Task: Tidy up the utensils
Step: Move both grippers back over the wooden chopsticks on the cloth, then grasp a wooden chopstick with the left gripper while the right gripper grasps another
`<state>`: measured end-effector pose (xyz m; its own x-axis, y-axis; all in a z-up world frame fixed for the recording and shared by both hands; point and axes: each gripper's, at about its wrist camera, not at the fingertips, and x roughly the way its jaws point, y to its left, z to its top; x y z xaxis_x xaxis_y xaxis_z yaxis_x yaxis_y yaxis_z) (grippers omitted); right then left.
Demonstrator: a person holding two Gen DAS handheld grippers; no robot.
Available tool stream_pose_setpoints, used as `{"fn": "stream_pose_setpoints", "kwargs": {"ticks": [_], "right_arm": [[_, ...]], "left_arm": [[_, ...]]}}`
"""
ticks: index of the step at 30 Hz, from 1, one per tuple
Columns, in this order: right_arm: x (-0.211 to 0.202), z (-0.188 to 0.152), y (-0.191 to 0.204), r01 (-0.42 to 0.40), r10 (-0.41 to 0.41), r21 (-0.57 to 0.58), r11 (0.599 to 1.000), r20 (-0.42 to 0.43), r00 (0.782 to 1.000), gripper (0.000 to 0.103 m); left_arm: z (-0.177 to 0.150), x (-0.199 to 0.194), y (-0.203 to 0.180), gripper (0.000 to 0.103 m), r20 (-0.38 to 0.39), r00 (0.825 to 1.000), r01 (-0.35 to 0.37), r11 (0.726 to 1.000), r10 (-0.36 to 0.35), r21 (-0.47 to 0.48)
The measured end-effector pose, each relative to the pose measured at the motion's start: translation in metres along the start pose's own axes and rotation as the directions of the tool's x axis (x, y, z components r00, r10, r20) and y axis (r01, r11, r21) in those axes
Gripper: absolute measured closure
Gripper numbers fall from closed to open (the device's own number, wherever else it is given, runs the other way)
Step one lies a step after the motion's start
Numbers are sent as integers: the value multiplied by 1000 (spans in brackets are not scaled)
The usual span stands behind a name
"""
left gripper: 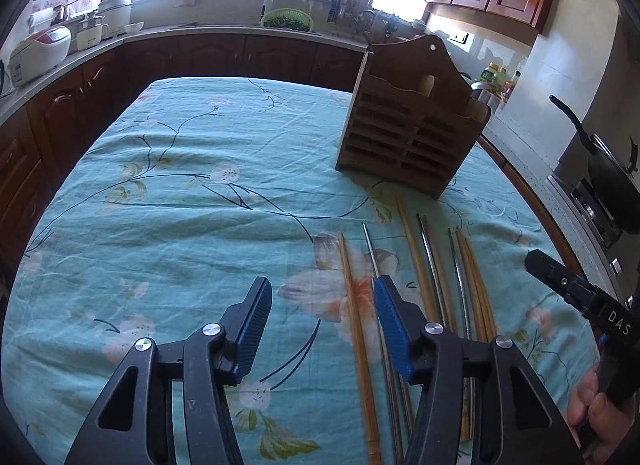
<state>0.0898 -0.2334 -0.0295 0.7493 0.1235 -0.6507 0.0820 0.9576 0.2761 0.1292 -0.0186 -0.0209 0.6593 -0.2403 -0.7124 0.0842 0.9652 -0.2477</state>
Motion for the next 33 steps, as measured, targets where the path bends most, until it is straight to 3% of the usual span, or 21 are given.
{"fn": "stream_pose_setpoints", "kwargs": {"ticks": [3, 8, 12, 16, 24, 29, 33], "right_arm": [[20, 2, 0, 1, 0, 6, 1000, -53, 999, 72], [50, 4, -4, 26, -24, 8, 1000, -130, 991, 74], [66, 5, -10, 43, -39, 19, 999, -161, 986, 79], [76, 13, -11, 65, -64, 3, 998, -168, 984, 81], [91, 17, -3, 108, -120, -78, 991, -181, 976, 84], [82, 18, -18, 57, -55, 7, 998, -183, 982, 81], [75, 14, -29, 48, -42, 32, 998, -178, 983, 88]], "left_arm": [[9, 14, -6, 55, -36, 999, -9, 1000, 10, 29], [19, 39, -13, 65, -89, 996, 3, 998, 2, 57], [23, 56, -16, 65, -115, 993, 4, 997, 4, 72], [24, 75, -14, 71, -149, 989, 7, 997, 4, 73], [25, 87, -18, 76, -129, 992, -3, 994, 17, 107], [26, 85, -13, 77, -135, 991, 23, 995, -10, 95], [26, 83, -8, 77, -139, 990, 43, 996, -32, 76]]}}
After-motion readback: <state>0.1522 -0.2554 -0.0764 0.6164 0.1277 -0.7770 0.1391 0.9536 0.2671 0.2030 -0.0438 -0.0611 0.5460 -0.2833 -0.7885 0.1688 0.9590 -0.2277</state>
